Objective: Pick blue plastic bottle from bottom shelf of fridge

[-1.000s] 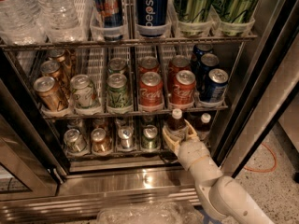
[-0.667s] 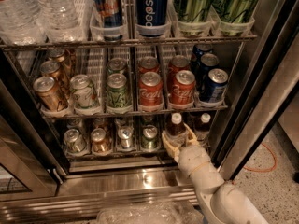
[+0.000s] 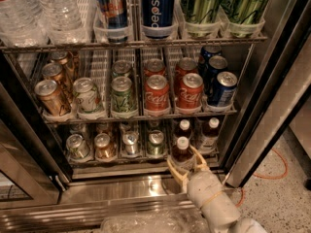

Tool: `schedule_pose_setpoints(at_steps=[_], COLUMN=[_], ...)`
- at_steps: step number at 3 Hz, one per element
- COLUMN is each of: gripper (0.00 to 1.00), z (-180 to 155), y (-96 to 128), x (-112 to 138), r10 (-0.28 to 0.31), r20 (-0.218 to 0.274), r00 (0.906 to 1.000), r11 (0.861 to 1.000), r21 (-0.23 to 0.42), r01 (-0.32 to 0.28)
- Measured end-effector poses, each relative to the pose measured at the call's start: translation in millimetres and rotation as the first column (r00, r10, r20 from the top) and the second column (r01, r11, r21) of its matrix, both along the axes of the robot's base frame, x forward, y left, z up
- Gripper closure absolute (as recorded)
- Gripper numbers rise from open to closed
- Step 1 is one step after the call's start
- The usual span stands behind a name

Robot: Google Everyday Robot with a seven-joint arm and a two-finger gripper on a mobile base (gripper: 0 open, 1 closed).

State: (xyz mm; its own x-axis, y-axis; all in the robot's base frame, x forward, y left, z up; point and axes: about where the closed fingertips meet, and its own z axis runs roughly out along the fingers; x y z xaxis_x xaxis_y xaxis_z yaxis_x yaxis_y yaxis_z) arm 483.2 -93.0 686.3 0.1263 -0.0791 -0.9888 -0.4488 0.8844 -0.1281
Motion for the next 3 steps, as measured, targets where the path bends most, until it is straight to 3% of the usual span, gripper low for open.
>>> schedule_pose_setpoints(at_steps=[2, 3], gripper=[1.00, 1.00], z=[31.4, 51.5], y=[4.8, 6.2], x=[-37.5, -42.4], r10=[0.073, 0.140], r20=[-0.006, -0.015], r00=[0.9973, 0.9901], r11=[0.997, 0.989], r21=[-0.013, -0.051], r01=[-0.073, -0.140])
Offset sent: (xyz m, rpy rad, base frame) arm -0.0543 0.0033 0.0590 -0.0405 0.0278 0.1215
